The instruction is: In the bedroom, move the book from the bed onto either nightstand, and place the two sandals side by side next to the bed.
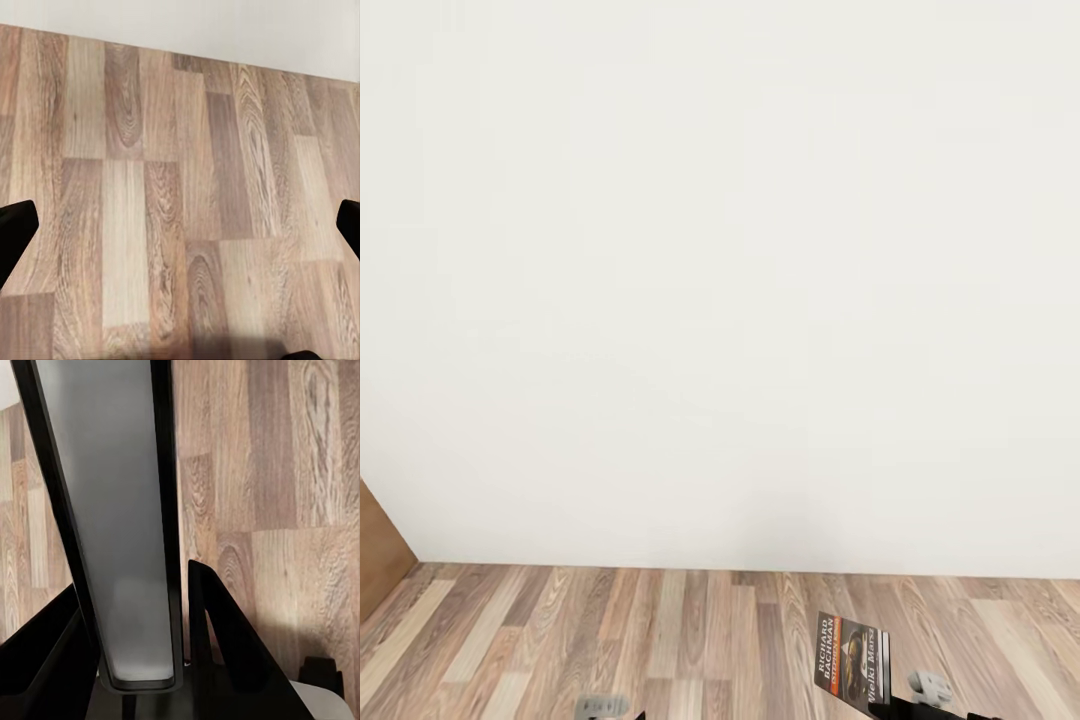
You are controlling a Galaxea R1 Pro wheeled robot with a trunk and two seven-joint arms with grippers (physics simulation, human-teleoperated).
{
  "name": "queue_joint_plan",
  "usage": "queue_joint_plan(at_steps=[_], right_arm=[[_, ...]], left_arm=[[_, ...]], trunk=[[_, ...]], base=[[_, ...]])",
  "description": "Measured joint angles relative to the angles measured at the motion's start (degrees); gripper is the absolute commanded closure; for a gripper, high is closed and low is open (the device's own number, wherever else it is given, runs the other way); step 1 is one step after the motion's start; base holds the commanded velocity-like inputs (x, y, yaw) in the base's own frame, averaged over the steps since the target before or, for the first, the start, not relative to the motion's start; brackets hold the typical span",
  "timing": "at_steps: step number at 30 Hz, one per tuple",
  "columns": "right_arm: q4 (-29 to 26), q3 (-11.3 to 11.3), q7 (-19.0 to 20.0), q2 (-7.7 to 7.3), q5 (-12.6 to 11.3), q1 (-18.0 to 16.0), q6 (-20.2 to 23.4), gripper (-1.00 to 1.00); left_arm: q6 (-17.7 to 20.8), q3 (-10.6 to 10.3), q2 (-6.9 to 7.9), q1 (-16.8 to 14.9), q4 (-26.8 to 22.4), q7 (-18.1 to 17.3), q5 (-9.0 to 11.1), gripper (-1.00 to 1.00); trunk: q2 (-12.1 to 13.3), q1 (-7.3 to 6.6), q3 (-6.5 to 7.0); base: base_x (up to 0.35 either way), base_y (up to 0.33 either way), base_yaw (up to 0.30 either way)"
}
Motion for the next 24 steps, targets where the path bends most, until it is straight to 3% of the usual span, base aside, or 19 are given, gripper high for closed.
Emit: queue_joint_plan(at_steps=[24], right_arm=[[0.0, 0.0, 0.1, 0.00, 0.0, 0.0, 0.0, 1.00]], left_arm=[[0.0, 0.0, -0.68, 0.1, 0.0, 0.0, -0.1, -1.00]], trunk=[[0.0, 0.00, 0.00]], base=[[0.315, 0.000, 0.000]])
